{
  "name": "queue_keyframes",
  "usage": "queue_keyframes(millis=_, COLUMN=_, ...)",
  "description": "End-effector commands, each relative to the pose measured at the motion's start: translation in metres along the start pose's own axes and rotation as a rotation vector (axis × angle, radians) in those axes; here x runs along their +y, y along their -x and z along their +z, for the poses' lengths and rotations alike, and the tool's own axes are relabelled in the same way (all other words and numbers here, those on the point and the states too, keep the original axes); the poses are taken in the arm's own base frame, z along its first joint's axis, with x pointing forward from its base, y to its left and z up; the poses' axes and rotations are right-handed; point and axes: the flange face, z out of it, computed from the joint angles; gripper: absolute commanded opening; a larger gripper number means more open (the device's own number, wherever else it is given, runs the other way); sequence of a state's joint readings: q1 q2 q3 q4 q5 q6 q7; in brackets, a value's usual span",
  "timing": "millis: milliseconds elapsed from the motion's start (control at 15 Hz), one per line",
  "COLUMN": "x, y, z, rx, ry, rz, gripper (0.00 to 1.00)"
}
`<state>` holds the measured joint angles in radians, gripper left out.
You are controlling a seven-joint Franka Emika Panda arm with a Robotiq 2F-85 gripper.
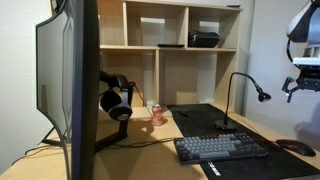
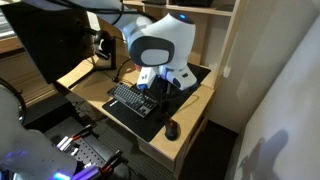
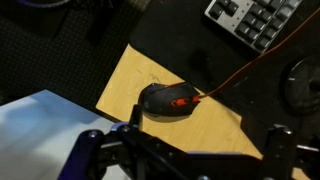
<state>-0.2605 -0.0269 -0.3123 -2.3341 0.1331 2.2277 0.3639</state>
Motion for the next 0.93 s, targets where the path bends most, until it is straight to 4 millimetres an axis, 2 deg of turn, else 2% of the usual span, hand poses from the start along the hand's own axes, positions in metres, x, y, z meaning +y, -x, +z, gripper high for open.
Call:
queue_keyframes(millis=0, x=0.002, y=-0.004, z=0.009, rx=-0.005, ry=0.013, rz=0.013, gripper=1.00)
queue_keyframes(millis=267, x=-0.002, y=-0.003, z=0.004, rx=0.002, ry=0.007, rz=0.004, gripper=1.00)
queue_keyframes(millis=467, x=0.001, y=-0.011, z=0.032, rx=-0.033, ry=0.006, rz=0.199, gripper=1.00)
queue_keyframes(millis=867, x=0.014, y=-0.029, z=0.083, rx=0.035, ry=0.032, rz=0.500, gripper=1.00)
